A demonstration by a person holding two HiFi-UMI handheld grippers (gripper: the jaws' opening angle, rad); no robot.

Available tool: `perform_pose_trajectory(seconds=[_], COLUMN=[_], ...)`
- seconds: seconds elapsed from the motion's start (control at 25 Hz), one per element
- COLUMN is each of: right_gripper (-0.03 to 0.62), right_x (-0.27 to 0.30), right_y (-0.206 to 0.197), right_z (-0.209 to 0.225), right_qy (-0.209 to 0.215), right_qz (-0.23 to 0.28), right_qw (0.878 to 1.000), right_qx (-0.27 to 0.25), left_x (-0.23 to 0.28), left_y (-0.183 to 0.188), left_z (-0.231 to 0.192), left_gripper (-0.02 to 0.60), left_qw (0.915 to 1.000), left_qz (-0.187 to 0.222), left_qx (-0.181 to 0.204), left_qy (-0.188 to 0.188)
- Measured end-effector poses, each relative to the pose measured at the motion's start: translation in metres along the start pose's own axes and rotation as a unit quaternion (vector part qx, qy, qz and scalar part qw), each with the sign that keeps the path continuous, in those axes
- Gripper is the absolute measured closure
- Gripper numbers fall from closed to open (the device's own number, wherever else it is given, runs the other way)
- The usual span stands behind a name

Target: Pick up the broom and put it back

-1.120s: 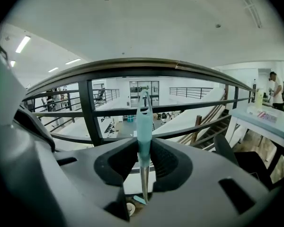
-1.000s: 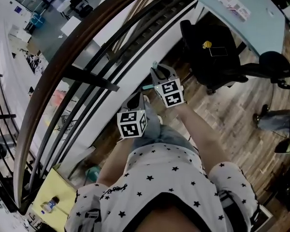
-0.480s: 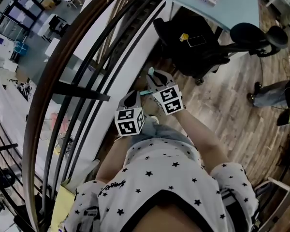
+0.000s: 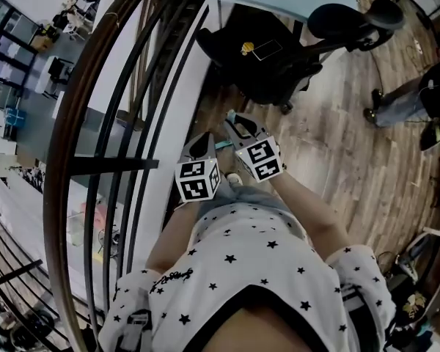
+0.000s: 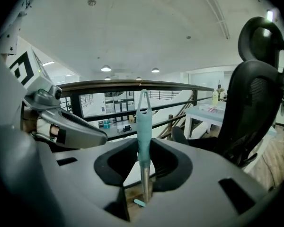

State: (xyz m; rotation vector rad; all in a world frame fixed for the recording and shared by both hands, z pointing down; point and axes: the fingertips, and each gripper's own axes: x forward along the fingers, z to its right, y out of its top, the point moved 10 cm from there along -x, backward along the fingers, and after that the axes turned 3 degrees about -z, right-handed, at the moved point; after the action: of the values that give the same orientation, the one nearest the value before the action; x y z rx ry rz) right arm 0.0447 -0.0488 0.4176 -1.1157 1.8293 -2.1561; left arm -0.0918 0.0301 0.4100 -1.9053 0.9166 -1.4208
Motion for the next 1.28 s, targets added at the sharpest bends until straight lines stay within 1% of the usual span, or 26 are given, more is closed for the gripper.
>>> perform_pose_trajectory(seconds=[0.2,0.4,0.64,0.92,1.28], right_gripper=[0.516,0.517,0.517,0.516,0.517], right_x=[-0.021,-0.041,-0.062,-0.079,-0.090], right_y=[-0.014,-0.027,-0.044,-0.058,-0.089], right_z=[0.017,0.036,0.058,0.085,0.111], right_qy=[-0.034,-0.077,-0.115,-0.137,-0.159], right_qz=[-0.003,-0.001,-0.004,-0.009,-0.032], right_qw=[0.999,0.996,0.992,0.988,0.983], right_qx=[0.016,0.039,0.052,0.067,0.085], left_x=[0.017,0.035,0.056,0.080,0.099], left_y=[-0.002,0.001,0.001,-0.002,-0.003], left_z=[0.017,0.038,0.061,0.086,0.104], left_gripper=[0.571,0.571,0.571,0.571,0.571], left_qw=[0.9990,0.9959,0.9918,0.9883,0.9870], left_qz=[-0.021,-0.038,-0.052,-0.067,-0.075], left_qx=[0.023,0.049,0.070,0.081,0.083], left_qy=[-0.032,-0.067,-0.094,-0.110,-0.115])
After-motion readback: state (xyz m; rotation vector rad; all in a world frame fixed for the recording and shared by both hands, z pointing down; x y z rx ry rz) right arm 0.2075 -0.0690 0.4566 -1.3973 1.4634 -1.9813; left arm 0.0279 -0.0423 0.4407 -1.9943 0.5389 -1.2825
